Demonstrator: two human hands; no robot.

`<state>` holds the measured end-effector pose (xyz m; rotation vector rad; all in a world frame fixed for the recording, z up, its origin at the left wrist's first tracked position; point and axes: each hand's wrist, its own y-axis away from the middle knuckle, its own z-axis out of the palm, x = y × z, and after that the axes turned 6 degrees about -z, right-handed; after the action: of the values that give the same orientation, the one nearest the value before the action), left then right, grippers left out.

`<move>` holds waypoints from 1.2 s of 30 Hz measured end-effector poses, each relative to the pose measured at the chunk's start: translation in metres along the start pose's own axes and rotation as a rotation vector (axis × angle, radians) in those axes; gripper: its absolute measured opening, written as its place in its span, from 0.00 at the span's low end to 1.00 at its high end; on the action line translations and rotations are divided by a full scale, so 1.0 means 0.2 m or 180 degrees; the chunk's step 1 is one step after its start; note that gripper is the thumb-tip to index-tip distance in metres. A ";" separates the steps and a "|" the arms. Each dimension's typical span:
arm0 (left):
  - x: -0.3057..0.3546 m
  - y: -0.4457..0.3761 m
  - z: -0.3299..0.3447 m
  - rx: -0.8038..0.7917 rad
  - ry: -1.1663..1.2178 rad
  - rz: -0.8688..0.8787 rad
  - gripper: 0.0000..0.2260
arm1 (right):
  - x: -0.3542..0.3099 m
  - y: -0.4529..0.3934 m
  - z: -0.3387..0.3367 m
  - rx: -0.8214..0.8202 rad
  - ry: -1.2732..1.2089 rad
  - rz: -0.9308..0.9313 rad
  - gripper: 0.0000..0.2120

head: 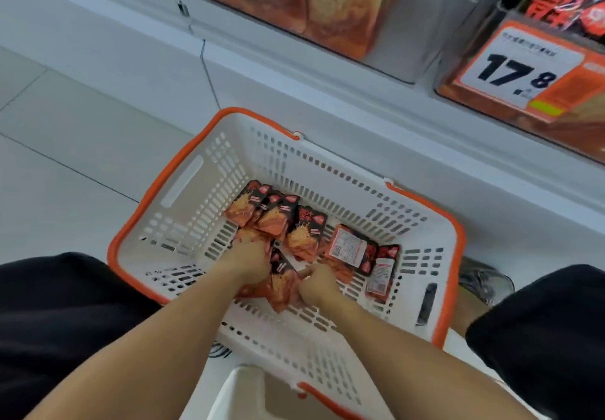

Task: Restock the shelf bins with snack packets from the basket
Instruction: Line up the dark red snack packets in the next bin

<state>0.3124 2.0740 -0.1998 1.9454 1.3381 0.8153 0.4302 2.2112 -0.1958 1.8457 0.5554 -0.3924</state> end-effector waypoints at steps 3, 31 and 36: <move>0.15 0.07 -0.10 0.0294 0.0446 0.0210 0.16 | -0.11 0.14 -0.25 -0.0274 0.0432 -0.0219 0.12; 1.37 0.95 -0.85 0.3642 0.0960 0.3227 0.29 | -0.32 1.48 -1.94 0.4136 0.0579 -0.3725 0.23; 1.34 0.90 -0.82 0.3584 0.0340 0.3041 0.32 | -0.33 1.24 -2.11 0.3538 0.0970 -0.2341 0.25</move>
<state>0.3627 2.3011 0.0769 3.6092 0.8997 0.5589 0.5107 2.5291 0.1736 2.7258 1.4398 -1.0718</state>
